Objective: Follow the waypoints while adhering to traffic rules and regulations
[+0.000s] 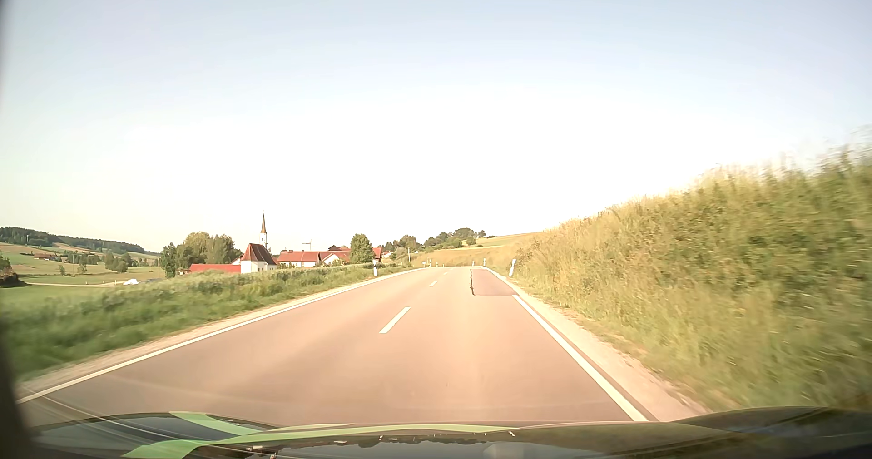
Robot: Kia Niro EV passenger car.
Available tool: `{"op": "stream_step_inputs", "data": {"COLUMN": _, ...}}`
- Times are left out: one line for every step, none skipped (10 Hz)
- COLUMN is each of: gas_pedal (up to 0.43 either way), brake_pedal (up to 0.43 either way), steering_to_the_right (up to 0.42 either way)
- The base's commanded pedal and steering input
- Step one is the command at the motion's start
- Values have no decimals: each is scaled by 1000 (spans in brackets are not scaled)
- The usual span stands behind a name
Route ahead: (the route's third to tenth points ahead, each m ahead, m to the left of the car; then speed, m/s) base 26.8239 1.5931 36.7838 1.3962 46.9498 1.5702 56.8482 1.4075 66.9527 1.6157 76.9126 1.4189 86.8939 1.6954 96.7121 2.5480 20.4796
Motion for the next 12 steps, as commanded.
{"op": "stream_step_inputs", "data": {"gas_pedal": 87, "brake_pedal": 0, "steering_to_the_right": 4}}
{"op": "stream_step_inputs", "data": {"gas_pedal": 87, "brake_pedal": 0, "steering_to_the_right": 4}}
{"op": "stream_step_inputs", "data": {"gas_pedal": 59, "brake_pedal": 0, "steering_to_the_right": 3}}
{"op": "stream_step_inputs", "data": {"gas_pedal": 20, "brake_pedal": 0, "steering_to_the_right": 1}}
{"op": "stream_step_inputs", "data": {"gas_pedal": 0, "brake_pedal": 0, "steering_to_the_right": -1}}
{"op": "stream_step_inputs", "data": {"gas_pedal": 0, "brake_pedal": 0, "steering_to_the_right": -1}}
{"op": "stream_step_inputs", "data": {"gas_pedal": 0, "brake_pedal": 0, "steering_to_the_right": -1}}
{"op": "stream_step_inputs", "data": {"gas_pedal": 0, "brake_pedal": 0, "steering_to_the_right": -1}}
{"op": "stream_step_inputs", "data": {"gas_pedal": 0, "brake_pedal": 0, "steering_to_the_right": -1}}
{"op": "stream_step_inputs", "data": {"gas_pedal": 0, "brake_pedal": 0, "steering_to_the_right": -2}}
{"op": "stream_step_inputs", "data": {"gas_pedal": 0, "brake_pedal": 0, "steering_to_the_right": -2}}
{"op": "stream_step_inputs", "data": {"gas_pedal": 0, "brake_pedal": 0, "steering_to_the_right": -2}}
